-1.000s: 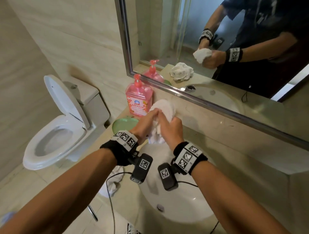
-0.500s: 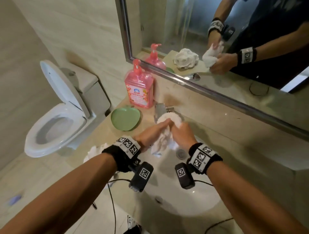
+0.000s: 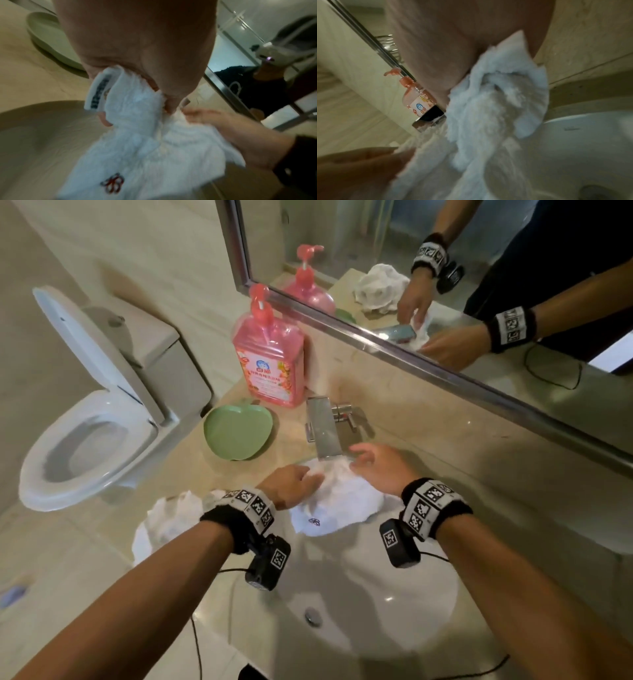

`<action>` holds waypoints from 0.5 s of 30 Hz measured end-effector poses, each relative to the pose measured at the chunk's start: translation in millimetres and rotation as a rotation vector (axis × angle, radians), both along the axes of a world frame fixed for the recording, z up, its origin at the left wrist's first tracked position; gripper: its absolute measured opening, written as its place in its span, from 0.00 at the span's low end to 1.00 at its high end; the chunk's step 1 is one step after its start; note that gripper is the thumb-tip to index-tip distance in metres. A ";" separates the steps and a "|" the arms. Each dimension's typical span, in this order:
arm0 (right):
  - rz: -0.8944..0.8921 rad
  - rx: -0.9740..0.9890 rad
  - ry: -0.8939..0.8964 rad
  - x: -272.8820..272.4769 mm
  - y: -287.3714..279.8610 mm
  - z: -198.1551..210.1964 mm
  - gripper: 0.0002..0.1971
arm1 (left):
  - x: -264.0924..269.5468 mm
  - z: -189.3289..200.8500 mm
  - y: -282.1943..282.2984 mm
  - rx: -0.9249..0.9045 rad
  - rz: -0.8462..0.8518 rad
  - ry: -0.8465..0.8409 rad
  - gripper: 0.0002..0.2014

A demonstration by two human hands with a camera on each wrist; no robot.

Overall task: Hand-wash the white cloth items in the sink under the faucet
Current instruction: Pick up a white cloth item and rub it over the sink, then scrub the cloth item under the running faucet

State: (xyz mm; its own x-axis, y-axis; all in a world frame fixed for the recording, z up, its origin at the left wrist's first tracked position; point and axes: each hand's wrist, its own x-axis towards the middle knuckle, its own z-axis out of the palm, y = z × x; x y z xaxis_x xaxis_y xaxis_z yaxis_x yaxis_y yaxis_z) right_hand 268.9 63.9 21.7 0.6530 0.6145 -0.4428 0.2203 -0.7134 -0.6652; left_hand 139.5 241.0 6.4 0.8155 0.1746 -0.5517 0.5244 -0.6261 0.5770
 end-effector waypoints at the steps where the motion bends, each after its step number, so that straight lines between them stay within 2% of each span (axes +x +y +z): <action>1: -0.023 0.039 -0.023 2.5 7.2 -1.7 0.21 | 3.6 -4.9 -2.3 0.013 0.010 -0.007 0.21; 2: -0.034 0.070 -0.053 4.9 14.0 -4.9 0.20 | 6.6 -9.2 -3.5 0.010 0.028 -0.012 0.18; 6: -0.085 0.116 -0.141 10.6 31.4 -17.6 0.21 | 16.6 -21.0 -3.0 0.005 0.043 -0.066 0.15; 9: -0.131 0.120 -0.145 8.7 34.4 -23.3 0.22 | 19.2 -28.8 1.0 -0.029 0.093 -0.101 0.08; 11: -0.142 0.100 -0.182 9.1 33.6 -26.0 0.22 | 21.7 -32.8 3.0 -0.078 0.127 -0.098 0.09; 15: -0.161 0.062 -0.224 17.0 30.3 -30.7 0.21 | 30.3 -34.0 2.6 -0.230 0.124 -0.098 0.22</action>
